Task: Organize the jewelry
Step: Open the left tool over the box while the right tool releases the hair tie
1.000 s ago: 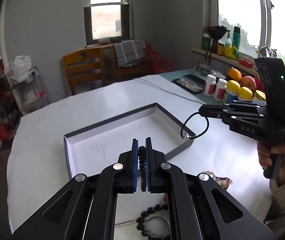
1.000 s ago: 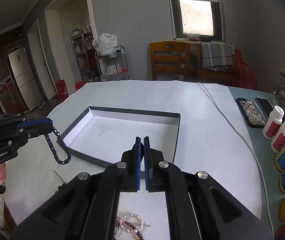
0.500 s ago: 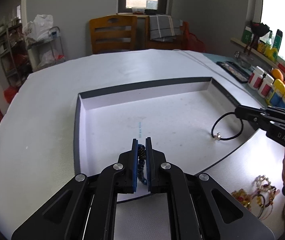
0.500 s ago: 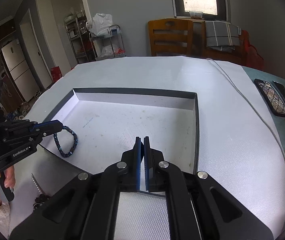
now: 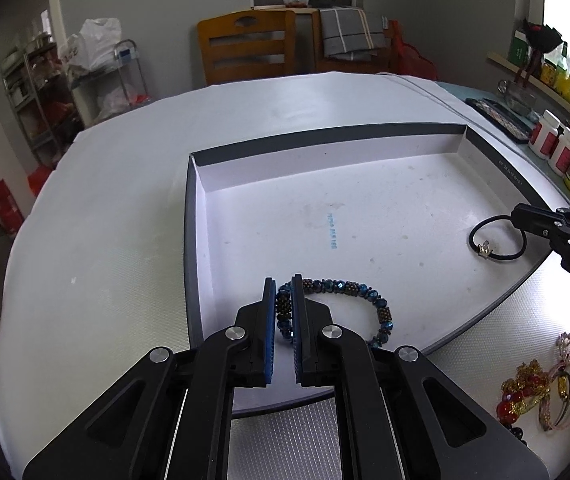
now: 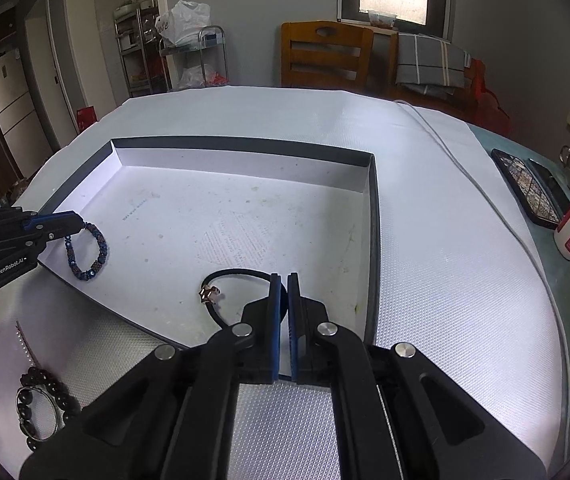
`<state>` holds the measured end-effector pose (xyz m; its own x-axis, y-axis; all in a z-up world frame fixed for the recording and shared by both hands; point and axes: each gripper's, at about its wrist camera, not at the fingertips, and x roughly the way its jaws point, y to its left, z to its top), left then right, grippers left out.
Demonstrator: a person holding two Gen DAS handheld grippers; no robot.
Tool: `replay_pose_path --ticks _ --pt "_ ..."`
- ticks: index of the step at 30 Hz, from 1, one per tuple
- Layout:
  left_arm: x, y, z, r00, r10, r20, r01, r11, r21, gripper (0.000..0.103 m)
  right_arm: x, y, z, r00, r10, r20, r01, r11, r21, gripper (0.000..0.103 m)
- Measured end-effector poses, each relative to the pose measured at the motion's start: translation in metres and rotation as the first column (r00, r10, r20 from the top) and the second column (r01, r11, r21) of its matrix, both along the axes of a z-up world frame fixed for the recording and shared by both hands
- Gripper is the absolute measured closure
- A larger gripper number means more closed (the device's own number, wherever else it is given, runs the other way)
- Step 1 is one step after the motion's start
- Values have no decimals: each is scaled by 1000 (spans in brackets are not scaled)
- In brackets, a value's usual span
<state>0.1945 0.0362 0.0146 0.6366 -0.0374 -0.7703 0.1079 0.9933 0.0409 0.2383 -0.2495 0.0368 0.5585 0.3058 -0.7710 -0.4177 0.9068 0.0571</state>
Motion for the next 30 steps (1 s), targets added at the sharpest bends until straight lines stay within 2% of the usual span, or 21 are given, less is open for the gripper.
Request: replay_pose_path --ticks 4,7,8,10,14,16,24,30 --pt "-1 0 1 1000 -3 7 3 1000 -1 80 -1 -1 0 1000 1 0 -1 1000 3 99" --pt "-2 -1 1 1000 -6 12 6 1000 -3 74 -1 -1 0 1000 0 4 0 1000 8 96" --pt "-3 -2 2 1000 -8 17 8 1000 -8 72 -1 -1 1 1000 1 4 -1 1000 16 92" --pt "-5 -2 5 999 -10 30 10 1000 -13 68 -3 -3 4 1000 -4 16 3 999 34 77" --pt "-7 -4 9 999 -14 47 14 1000 -15 59 -4 -8 11 999 -14 42 11 998 57 65" --pt "-8 -6 10 998 -18 55 18 1000 -12 55 -5 -9 14 999 -19 50 15 998 67 55" --pt "-14 -11 17 996 -29 86 30 1000 -8 40 -10 -9 23 997 -16 81 9 997 82 27" --pt "-17 -13 21 995 -28 98 29 1000 -8 31 -11 -9 25 996 -25 91 18 997 77 13"
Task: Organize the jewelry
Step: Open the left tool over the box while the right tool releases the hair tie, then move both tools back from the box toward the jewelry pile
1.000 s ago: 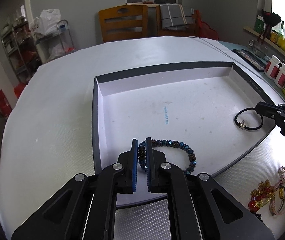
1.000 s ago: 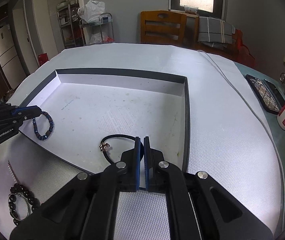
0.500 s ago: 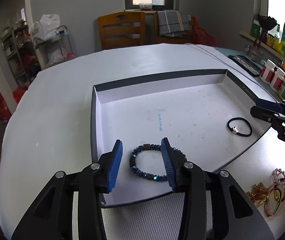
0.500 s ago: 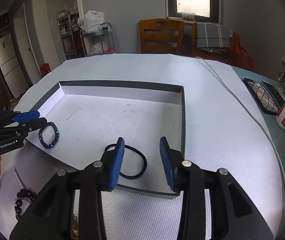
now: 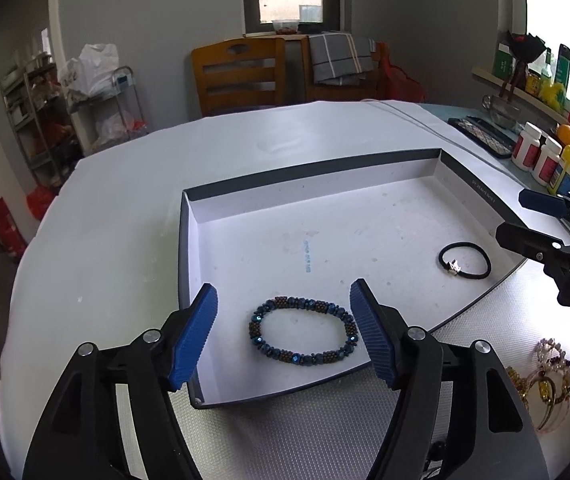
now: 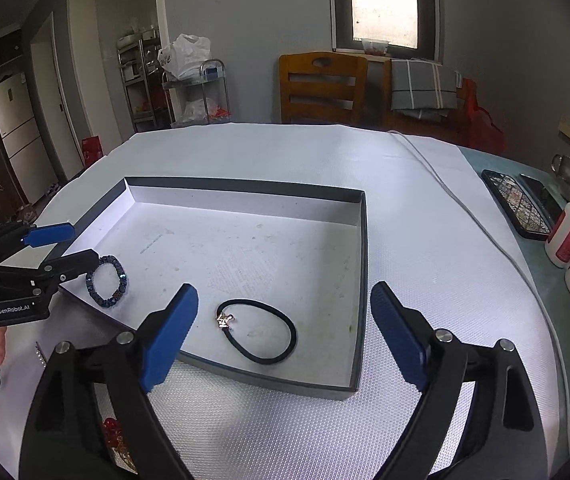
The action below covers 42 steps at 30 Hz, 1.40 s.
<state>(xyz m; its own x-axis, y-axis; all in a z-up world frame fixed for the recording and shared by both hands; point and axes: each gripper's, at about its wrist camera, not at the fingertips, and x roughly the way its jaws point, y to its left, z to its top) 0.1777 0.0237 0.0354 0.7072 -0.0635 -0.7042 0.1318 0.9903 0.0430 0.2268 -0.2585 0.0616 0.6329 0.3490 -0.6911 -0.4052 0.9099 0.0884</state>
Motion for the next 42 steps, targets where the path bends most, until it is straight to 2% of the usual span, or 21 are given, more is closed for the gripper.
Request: replay_pose_path --ticks 2,5,10,12,14,19,25,30,36,41,42 --pt "-3 -1 4 1000 0 7 0 1000 -14 22 -2 -3 4 1000 -5 -3 5 1000 31 7" --pt "-11 -5 14 999 15 38 -15 1000 -16 15 -6 -4 13 999 -25 24 24 999 33 6" --pt "-27 -13 27 998 45 51 -46 999 11 11 -19 -11 33 996 -67 57 63 996 63 6" --pt "-36 -15 31 998 42 47 -42 999 -2 9 -27 -17 40 996 -73 51 69 994 82 6" --pt "-47 -16 33 999 33 38 -32 999 -16 9 -35 -20 45 996 -77 45 74 995 63 6" --pt "-81 -22 37 999 -6 35 6 1000 10 8 -63 -31 47 995 -92 43 93 995 -24 6" --pt "-118 -24 31 998 -58 28 58 998 27 8 -95 -53 35 997 -74 -3 74 997 -35 6" --pt "-141 -26 15 996 -94 -10 94 995 38 8 -120 -64 25 998 -57 35 59 996 -63 6" --pt "-154 -32 -4 990 -128 -54 129 992 13 8 -138 -75 18 999 42 -28 -41 998 40 6" --pt "-150 -40 -14 987 -143 -80 143 990 -9 16 -143 -67 11 998 55 -41 -54 998 13 6" --pt "-149 -42 -14 986 -148 -84 147 989 -12 25 -144 -65 9 998 51 -39 -51 999 -5 6"
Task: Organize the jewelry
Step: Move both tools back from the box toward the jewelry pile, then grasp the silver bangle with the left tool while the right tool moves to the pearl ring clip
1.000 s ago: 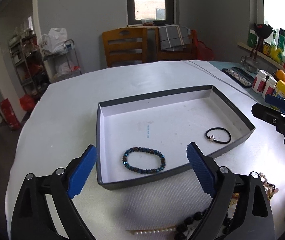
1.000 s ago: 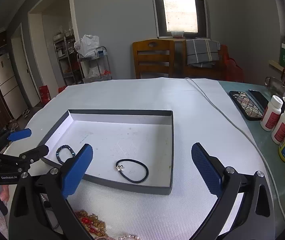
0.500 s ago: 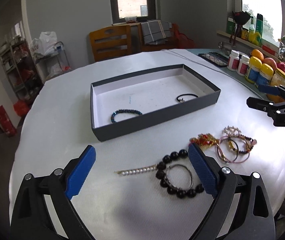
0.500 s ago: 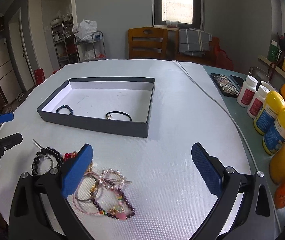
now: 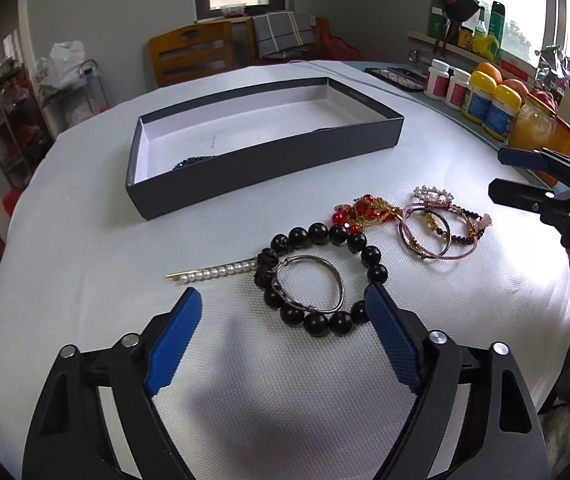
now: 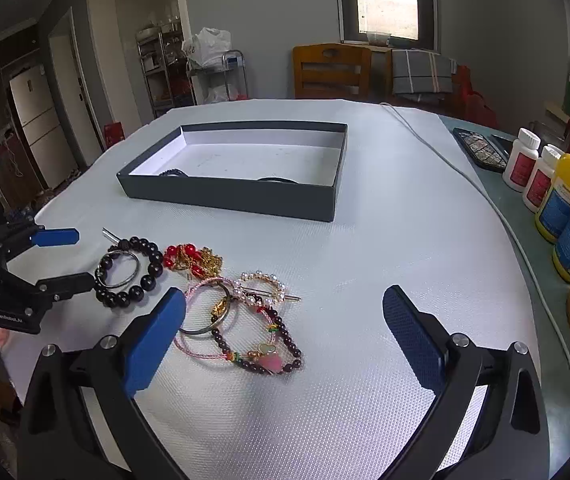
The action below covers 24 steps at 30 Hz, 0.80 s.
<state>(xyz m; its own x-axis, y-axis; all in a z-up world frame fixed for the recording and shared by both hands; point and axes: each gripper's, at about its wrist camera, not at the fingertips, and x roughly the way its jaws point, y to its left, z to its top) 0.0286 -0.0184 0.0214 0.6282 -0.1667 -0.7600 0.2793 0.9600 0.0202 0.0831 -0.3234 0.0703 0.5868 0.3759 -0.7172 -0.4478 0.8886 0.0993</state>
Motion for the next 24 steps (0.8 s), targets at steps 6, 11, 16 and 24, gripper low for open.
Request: replay_pose_path --ticks 6,11,16,24 --pt "7 -5 -8 999 -9 -47 9 1000 8 62 -1 2 -8 1000 7 -18 -7 1000 1 6" --pt "11 -1 -11 997 12 -70 -12 1000 0 71 -2 0 -10 1000 10 -21 -10 1000 9 6" --pt "15 -5 -11 998 18 -61 -16 999 44 71 -2 2 -13 999 21 -32 -21 1000 -4 8" --pt "21 -12 -9 1000 8 -20 -6 993 121 96 5 -1 -25 995 14 -101 -14 1000 0 41"
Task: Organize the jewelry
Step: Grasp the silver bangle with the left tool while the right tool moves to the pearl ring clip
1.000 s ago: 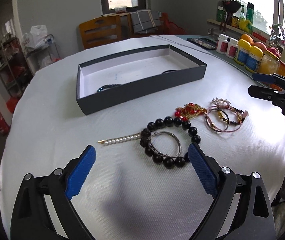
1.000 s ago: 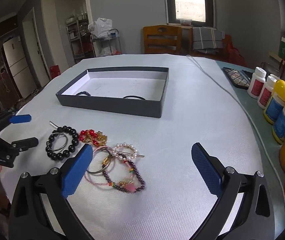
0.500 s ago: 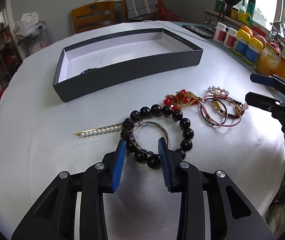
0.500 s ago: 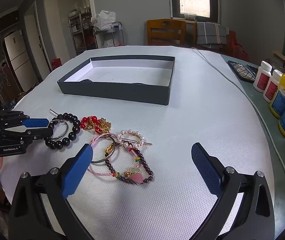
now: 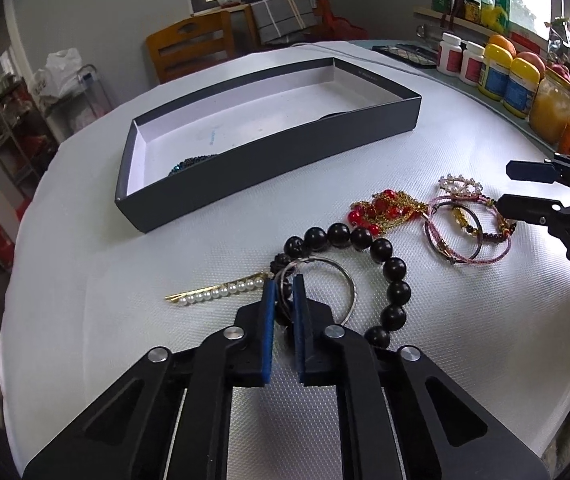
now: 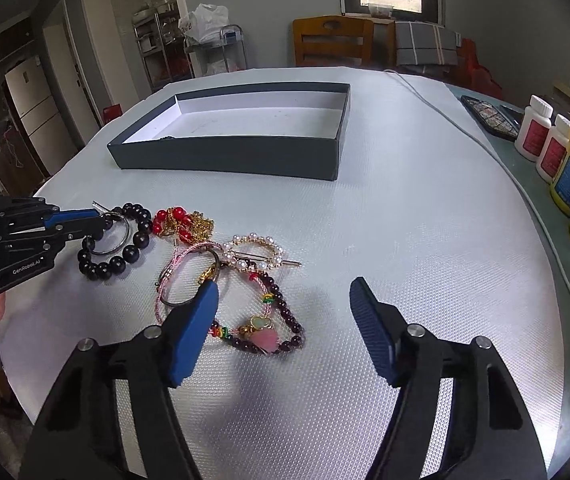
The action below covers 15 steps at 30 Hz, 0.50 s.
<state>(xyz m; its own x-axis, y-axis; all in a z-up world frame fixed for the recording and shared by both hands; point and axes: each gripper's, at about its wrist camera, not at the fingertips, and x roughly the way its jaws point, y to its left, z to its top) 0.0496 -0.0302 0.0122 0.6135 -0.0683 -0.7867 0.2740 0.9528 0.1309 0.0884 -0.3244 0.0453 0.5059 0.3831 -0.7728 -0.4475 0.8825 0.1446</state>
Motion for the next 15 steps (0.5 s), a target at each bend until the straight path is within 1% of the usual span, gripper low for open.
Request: replay_pose_path --ticks 1,4,6,10,12,15 --pt "1 0 1 1000 -1 4 1 1000 1 97 1 1 0 1000 2 1 -2 1000 -5 45" --pt "-1 1 3 1000 -10 20 10 1000 -12 98 3 9 1 1000 20 19 -19 999 -38 51" --pt "-2 1 6 999 -16 29 17 1000 -19 98 4 14 1 999 32 19 -31 999 -38 51" --pt "-5 -1 14 998 -31 52 34 999 -43 98 14 18 0 1000 18 -15 -18 1000 -2 51" --pt "-7 -2 19 997 -41 64 45 997 -56 98 18 22 0 1000 13 -16 -14 1000 -6 49" --pt "-9 -4 23 996 -50 77 55 997 -63 98 26 27 -3 1000 6 -23 -6 1000 -24 48"
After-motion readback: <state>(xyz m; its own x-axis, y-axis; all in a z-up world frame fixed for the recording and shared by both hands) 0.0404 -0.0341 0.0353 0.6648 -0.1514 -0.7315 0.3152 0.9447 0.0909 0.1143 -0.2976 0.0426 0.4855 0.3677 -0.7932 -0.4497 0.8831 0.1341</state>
